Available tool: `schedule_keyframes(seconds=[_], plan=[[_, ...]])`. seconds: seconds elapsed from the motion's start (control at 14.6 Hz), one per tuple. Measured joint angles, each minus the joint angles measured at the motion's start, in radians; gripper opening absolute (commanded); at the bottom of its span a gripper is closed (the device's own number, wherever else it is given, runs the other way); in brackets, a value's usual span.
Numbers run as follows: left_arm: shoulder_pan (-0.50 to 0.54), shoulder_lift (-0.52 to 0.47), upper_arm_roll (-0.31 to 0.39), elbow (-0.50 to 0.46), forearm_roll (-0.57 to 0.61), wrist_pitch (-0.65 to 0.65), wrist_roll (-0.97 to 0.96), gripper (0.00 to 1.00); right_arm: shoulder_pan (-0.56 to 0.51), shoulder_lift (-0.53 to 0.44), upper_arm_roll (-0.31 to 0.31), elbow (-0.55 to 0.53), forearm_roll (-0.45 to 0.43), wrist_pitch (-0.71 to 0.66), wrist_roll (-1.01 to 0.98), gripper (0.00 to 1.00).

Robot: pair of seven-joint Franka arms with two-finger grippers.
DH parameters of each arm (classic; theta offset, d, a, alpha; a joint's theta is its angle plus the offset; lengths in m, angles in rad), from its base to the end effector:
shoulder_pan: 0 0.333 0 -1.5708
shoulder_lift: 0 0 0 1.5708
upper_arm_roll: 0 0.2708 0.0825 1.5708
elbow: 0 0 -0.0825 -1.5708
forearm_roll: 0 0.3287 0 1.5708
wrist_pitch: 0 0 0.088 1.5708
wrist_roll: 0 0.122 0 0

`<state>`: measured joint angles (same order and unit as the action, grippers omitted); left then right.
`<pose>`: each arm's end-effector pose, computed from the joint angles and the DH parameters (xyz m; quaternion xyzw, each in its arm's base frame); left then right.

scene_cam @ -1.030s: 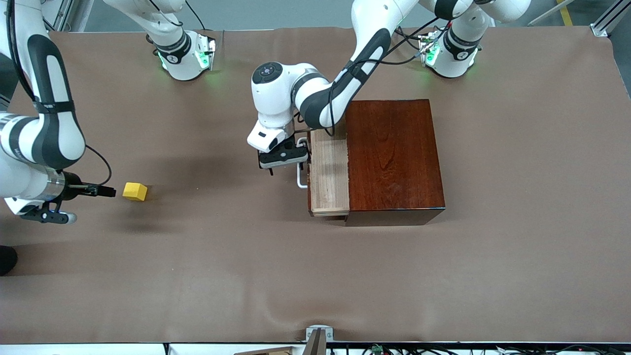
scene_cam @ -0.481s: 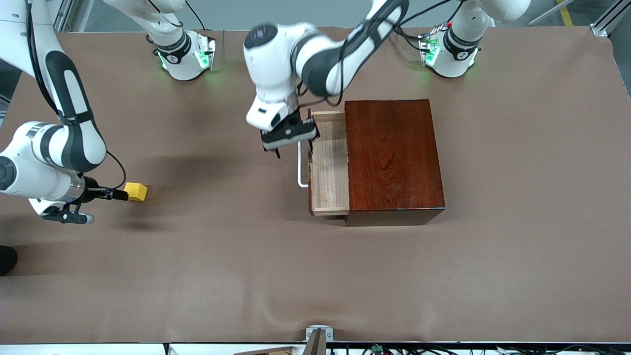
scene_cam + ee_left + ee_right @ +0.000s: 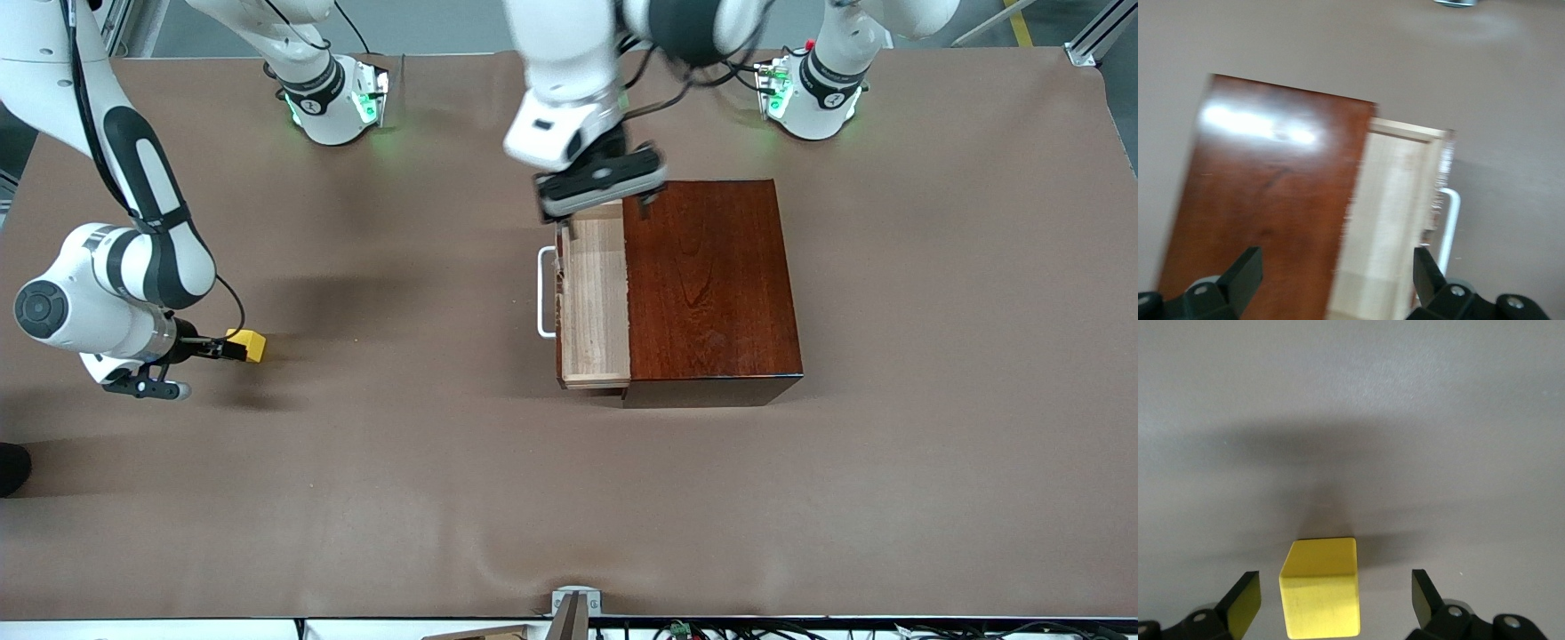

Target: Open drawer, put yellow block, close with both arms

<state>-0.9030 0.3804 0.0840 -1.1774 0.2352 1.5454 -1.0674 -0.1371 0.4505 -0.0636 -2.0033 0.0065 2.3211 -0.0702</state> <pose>0.4179 -0.4184 0.5224 -0.9836 -0.1222 -0.1045 0.0821 0.5251 -0.1067 0.2072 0.9956 -0.0652 -0.0668 0.0028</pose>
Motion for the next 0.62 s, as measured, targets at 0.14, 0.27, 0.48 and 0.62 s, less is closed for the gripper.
schedule_keyframes(seconds=[0.14,0.27,0.48,0.62], plan=[[0.041,-0.055,0.001,-0.005,0.000,-0.056,0.016,1.00,0.000,0.000,0.002,-0.017,0.000,0.002,0.000,1.00],[0.088,-0.103,0.001,-0.011,0.000,-0.103,0.066,1.00,0.000,0.000,0.003,-0.032,0.001,0.016,0.000,1.00],[0.189,-0.171,0.001,-0.041,-0.002,-0.132,0.286,1.00,0.001,0.000,0.006,-0.071,0.010,0.073,0.000,0.91],[0.277,-0.216,0.001,-0.076,-0.042,-0.134,0.448,1.00,0.002,0.000,0.007,-0.090,0.019,0.089,0.001,0.73]])
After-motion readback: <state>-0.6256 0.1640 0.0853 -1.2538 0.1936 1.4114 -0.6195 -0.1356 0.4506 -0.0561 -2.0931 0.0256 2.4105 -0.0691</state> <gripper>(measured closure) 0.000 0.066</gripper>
